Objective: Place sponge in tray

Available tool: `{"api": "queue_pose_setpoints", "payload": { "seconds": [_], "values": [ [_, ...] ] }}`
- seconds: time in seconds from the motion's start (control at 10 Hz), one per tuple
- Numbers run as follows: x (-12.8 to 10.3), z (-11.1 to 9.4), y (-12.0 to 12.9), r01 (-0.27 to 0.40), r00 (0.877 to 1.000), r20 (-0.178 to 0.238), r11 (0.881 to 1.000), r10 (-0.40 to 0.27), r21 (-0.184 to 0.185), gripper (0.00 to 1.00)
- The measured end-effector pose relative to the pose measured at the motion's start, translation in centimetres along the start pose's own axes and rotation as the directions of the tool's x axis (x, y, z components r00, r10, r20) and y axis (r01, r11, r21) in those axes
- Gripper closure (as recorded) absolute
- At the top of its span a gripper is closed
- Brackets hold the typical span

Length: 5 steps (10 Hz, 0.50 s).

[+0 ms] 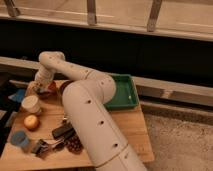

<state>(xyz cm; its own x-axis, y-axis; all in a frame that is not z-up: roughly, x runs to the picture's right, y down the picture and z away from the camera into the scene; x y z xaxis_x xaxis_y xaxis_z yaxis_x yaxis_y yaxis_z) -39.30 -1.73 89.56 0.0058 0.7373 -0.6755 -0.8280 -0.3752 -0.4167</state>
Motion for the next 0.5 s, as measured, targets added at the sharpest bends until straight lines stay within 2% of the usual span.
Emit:
{"api": "queue_pose_setpoints", "payload": {
  "seconds": [0.2,0.5],
  "values": [
    [0.0,-0.2,0.0,0.004,1.000,0.008,1.000,-0.004,0.002,1.00],
    [-0.3,-2.5,0.9,0.023,0.998,0.059,1.000,-0.023,-0.003,1.00]
  ]
}}
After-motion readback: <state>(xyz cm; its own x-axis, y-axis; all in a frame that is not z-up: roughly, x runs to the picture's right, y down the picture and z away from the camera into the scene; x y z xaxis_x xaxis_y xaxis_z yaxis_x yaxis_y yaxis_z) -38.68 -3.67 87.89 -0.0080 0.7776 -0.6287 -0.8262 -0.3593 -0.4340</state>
